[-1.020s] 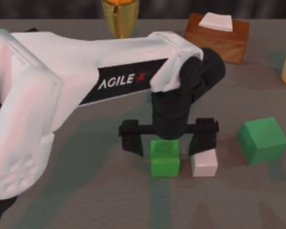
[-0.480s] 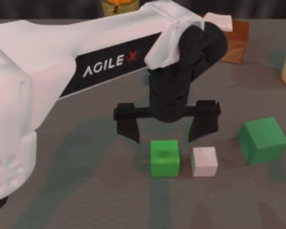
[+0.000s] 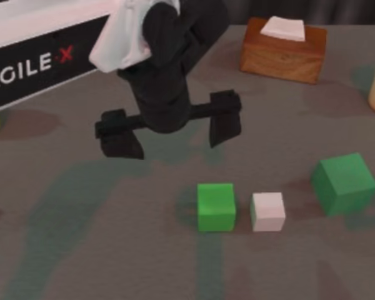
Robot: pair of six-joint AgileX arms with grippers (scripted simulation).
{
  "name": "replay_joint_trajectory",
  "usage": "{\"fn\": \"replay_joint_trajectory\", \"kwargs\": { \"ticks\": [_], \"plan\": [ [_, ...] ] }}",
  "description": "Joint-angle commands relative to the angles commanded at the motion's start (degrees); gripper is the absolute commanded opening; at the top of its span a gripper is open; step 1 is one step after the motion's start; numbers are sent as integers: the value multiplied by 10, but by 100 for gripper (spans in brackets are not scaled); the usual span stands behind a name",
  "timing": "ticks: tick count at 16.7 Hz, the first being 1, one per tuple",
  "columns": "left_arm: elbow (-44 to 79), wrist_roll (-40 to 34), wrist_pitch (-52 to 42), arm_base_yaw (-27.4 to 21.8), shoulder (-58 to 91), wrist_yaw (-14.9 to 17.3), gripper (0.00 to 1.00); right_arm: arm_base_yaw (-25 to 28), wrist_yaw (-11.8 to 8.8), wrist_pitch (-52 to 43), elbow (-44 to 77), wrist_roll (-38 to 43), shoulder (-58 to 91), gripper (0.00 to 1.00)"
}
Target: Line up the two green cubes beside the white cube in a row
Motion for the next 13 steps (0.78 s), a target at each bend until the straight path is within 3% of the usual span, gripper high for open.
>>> {"fn": "replay_joint_trajectory", "kwargs": {
  "ticks": [6, 13],
  "plan": [
    [-281, 75, 168, 138, -333, -2, 100, 39, 2, -168, 212, 7, 298, 100],
    [-657, 245, 388, 294, -752, 2, 100, 87, 6, -378, 458, 13, 669, 100]
  ]
}}
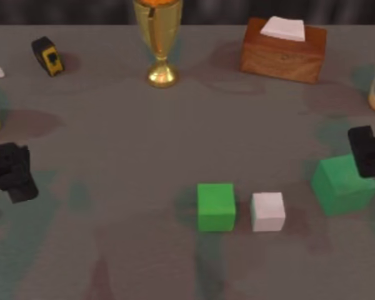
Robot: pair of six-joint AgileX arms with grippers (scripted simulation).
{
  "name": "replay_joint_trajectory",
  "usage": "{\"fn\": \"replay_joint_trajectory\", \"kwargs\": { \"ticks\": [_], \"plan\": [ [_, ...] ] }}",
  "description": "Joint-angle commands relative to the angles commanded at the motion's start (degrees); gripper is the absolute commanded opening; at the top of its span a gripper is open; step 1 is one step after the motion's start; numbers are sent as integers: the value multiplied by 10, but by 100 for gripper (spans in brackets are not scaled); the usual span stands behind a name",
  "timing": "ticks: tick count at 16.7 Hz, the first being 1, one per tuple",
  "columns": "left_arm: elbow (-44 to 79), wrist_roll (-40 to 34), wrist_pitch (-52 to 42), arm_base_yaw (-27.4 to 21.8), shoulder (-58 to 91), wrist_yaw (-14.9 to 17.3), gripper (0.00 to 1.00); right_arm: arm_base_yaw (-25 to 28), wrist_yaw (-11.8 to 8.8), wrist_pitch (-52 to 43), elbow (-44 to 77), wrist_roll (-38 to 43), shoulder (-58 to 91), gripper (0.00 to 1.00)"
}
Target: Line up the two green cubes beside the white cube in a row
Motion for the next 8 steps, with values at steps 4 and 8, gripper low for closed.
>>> {"fn": "replay_joint_trajectory", "kwargs": {
  "ticks": [4, 8],
  "plan": [
    [-150, 101, 112, 62, -174, 6, 100, 22, -1, -91, 121, 5, 150, 100],
    [-240, 179, 199, 101, -296, 12, 100, 36, -2, -146, 204, 9, 250, 100]
  ]
}}
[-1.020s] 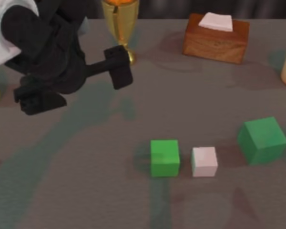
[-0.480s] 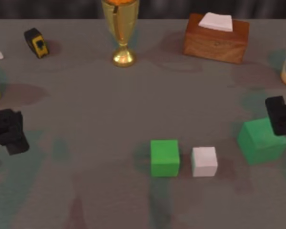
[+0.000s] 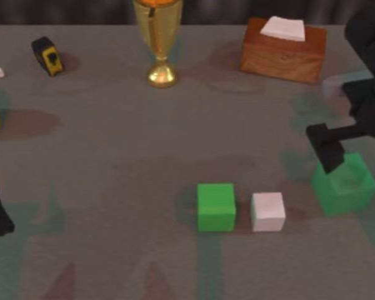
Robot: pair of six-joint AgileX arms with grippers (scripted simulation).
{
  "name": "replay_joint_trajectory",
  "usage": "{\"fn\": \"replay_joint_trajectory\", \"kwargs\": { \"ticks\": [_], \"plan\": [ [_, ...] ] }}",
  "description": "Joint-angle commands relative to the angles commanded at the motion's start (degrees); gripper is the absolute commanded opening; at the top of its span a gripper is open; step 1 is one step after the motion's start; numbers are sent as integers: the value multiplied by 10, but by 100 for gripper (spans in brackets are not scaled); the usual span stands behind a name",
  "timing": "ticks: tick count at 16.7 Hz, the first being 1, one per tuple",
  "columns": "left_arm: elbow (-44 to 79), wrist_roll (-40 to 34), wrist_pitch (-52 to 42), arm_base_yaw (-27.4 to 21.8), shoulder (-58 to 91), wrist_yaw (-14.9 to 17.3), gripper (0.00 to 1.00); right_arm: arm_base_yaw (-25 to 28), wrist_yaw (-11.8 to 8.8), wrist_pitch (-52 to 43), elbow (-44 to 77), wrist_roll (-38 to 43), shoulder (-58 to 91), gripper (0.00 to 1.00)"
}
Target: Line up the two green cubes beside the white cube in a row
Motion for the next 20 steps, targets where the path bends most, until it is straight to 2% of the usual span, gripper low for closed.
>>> {"fn": "replay_joint_trajectory", "kwargs": {
  "ticks": [3, 10, 17, 20],
  "plan": [
    [-24, 26, 28, 10, -39, 2, 100, 4, -1, -16, 27, 1, 28, 100],
    [-25, 27, 29, 10, -41, 2, 100, 3, -1, -8, 24, 1, 35, 100],
    [-25, 27, 29, 10, -41, 2, 100, 5, 0, 138, -65, 3, 89, 100],
    [-25, 27, 29, 10, -41, 2, 100, 5, 0, 173, -87, 4, 103, 100]
  ]
}}
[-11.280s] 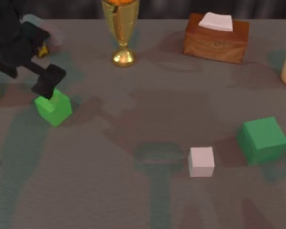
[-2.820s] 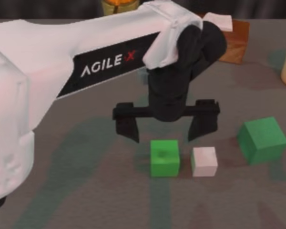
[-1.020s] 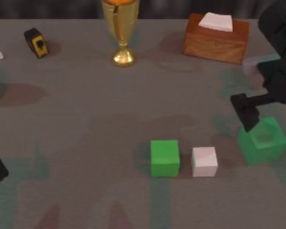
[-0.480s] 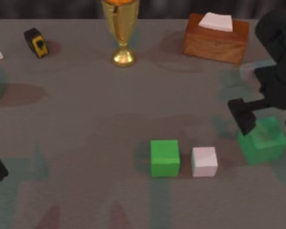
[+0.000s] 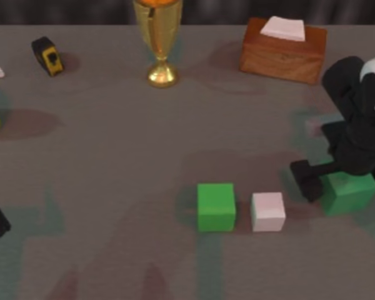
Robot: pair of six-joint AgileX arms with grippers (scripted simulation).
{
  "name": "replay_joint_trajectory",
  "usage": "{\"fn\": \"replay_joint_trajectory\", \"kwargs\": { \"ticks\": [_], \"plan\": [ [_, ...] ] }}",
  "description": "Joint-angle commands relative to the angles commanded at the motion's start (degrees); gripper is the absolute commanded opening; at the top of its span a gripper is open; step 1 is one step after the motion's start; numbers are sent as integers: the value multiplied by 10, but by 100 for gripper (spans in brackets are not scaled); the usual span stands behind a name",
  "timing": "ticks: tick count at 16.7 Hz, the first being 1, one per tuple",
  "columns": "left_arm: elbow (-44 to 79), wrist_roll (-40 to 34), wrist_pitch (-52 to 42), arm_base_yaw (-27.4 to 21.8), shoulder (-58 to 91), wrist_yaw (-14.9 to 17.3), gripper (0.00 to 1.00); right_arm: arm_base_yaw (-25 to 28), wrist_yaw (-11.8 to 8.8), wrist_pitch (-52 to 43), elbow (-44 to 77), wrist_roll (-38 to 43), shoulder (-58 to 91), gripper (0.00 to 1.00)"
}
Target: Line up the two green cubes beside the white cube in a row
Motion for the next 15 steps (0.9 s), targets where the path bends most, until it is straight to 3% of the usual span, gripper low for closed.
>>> {"fn": "replay_joint_trajectory", "kwargs": {
  "ticks": [4, 15],
  "plan": [
    [0, 0, 0, 0, 0, 0, 100, 0, 0, 1, 0, 0, 0, 100],
    [0, 0, 0, 0, 0, 0, 100, 0, 0, 1, 0, 0, 0, 17]
  ]
}}
